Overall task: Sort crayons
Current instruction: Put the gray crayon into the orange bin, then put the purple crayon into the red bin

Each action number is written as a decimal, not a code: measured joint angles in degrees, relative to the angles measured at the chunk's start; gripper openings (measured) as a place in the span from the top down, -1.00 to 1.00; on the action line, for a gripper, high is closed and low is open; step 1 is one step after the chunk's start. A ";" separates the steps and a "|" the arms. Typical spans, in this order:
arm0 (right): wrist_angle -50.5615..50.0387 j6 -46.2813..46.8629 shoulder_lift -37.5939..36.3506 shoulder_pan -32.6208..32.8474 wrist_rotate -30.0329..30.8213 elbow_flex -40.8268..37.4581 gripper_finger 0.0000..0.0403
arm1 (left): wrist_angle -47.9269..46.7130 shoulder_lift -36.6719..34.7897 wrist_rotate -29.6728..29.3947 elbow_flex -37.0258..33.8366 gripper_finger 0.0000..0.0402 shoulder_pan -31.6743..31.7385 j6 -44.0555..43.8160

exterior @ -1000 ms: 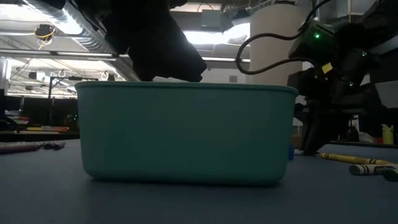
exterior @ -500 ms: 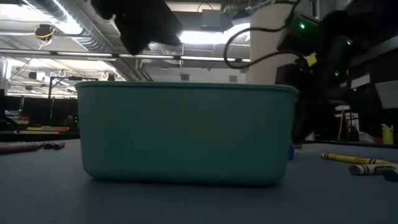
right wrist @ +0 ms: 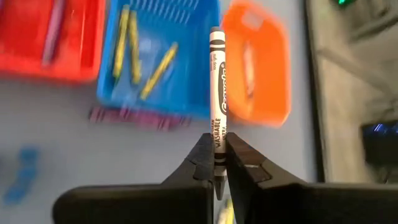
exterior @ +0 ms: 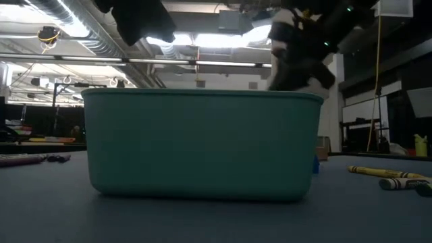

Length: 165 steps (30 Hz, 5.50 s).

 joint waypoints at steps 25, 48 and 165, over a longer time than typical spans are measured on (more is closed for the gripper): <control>31.86 -4.22 16.83 -15.83 -14.56 0.04 0.91 | -2.05 0.07 -0.49 0.00 0.50 2.63 -0.49; 38.37 -4.02 21.05 -16.64 -16.88 0.04 0.91 | -23.49 -0.28 5.11 0.00 0.50 -0.50 -33.00; -0.58 1.51 -2.86 -16.63 -16.40 0.02 0.48 | -33.51 14.86 -6.23 5.80 0.97 -11.42 -62.58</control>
